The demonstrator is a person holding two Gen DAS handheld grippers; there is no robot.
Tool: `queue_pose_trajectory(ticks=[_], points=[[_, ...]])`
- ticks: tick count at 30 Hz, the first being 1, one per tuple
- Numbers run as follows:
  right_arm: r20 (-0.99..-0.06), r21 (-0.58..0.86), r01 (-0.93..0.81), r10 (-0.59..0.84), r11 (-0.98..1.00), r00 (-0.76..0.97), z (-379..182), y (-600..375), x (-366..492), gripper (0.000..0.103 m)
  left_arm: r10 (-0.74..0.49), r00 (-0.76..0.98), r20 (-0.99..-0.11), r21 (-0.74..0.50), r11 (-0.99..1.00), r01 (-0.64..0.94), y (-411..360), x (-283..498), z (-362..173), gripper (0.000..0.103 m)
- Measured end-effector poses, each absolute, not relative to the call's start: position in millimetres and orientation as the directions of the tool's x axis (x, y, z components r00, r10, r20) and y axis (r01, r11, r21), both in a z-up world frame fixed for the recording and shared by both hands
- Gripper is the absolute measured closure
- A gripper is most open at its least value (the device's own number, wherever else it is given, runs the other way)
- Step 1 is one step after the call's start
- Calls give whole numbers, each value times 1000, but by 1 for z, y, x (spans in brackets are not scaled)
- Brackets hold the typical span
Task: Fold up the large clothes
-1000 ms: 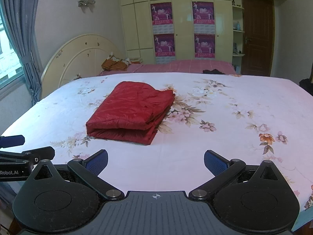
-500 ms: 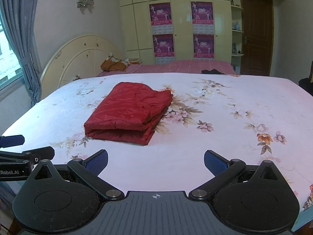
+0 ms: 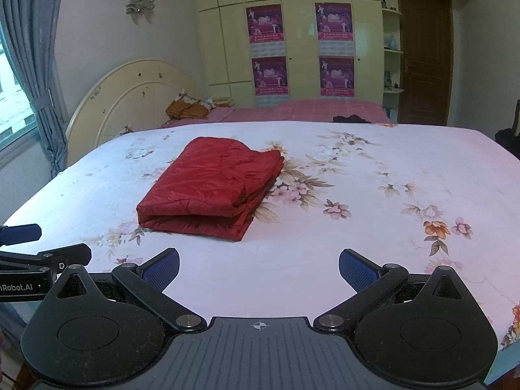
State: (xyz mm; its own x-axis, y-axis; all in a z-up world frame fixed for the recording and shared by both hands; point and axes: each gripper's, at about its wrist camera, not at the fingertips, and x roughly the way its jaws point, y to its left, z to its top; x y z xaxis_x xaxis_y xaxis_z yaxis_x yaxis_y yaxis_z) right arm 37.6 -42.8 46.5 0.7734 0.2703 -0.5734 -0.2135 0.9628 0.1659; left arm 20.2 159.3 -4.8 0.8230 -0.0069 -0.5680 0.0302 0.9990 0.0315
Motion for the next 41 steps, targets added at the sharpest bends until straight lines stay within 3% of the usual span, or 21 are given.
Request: queue_pose_trajectory(ticks=[41], points=[[-572,160,-214,267,964,776,49,-37,36,0,-45,838,-543,0,999,54,165,19,-2,3]])
